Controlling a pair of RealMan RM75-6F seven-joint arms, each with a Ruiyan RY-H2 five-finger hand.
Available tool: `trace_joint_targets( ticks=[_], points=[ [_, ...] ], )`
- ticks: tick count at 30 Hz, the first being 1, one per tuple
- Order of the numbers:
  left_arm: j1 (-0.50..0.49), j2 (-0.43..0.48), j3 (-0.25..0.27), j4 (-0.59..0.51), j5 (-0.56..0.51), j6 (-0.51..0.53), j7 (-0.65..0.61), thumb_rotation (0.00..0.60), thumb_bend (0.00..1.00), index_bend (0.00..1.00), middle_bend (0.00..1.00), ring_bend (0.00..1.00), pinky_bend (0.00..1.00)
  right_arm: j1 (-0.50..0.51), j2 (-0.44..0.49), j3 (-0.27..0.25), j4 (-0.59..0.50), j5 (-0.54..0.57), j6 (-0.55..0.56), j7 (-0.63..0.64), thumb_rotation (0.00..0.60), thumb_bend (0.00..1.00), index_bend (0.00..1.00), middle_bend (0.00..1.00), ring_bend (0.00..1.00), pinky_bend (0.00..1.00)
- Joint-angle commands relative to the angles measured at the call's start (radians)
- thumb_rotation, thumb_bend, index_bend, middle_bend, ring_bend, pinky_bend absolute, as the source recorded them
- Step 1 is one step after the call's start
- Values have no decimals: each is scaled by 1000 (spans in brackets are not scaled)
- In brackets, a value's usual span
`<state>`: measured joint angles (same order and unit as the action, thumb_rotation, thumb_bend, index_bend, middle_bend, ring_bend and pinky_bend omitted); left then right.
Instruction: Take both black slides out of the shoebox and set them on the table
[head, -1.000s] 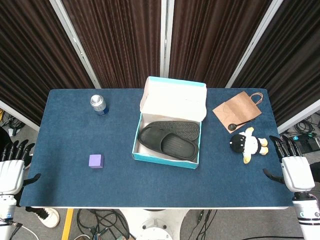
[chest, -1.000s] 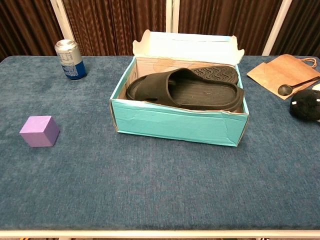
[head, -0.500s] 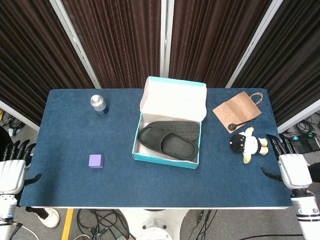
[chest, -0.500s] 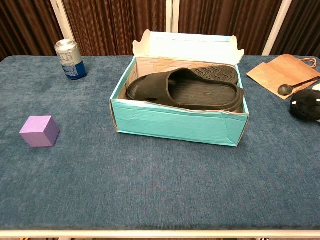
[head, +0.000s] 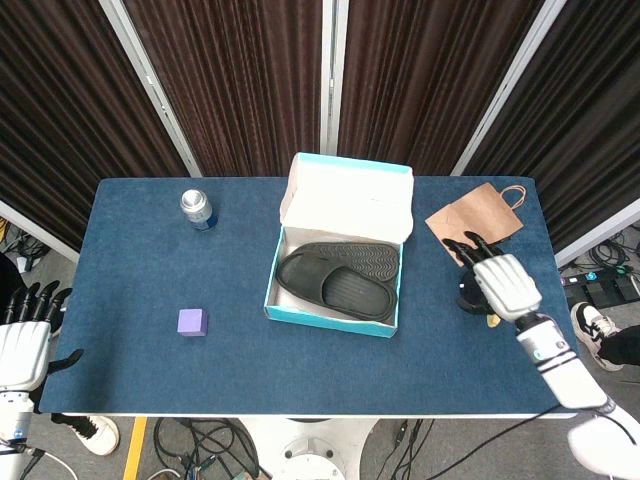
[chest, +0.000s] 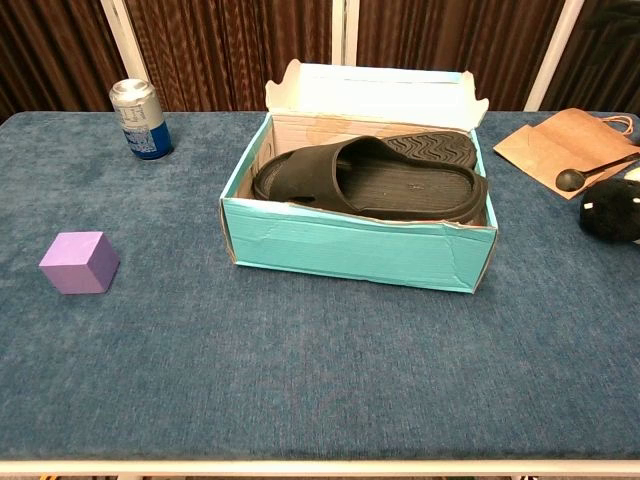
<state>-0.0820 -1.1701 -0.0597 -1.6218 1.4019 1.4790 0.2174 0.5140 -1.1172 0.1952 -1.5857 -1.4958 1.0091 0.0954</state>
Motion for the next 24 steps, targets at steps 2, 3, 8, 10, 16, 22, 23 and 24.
trace_joint_targets(
  ticks=[2,3,8,10,16,22,23,24],
  points=[
    [10,-2,4,10,-3,8,-11,600,0,149,74,3,22,155,-99,73,31,96,-160,47,600,101,122,226,79,284],
    [12,-3,4,13,-3,10,-14,600,0,150,74,3,22,177,-118,80,42,110,-181,46,600,101,122,226,79,285],
    [22,-4,6,30,-6,18,-31,600,0,152,75,3,22,290,-246,93,145,156,-254,-34,600,101,122,225,79,287],
    [25,-4,6,36,-9,18,-37,600,0,153,75,3,22,330,-301,93,194,169,-271,-79,600,101,122,225,79,287],
    [30,-1,6,44,-9,20,-51,600,0,163,75,3,22,423,-447,85,330,210,-310,-179,600,102,129,226,80,293],
    [38,1,8,53,-7,26,-68,600,0,164,74,3,22,485,-572,79,461,207,-312,-186,600,175,220,262,114,319],
    [39,1,7,53,-8,26,-68,600,0,164,74,3,22,492,-590,77,482,200,-305,-184,600,198,250,274,121,321],
    [40,2,7,53,-9,26,-67,600,0,165,74,3,22,499,-608,74,505,191,-298,-183,600,227,285,289,131,322]
  ],
)
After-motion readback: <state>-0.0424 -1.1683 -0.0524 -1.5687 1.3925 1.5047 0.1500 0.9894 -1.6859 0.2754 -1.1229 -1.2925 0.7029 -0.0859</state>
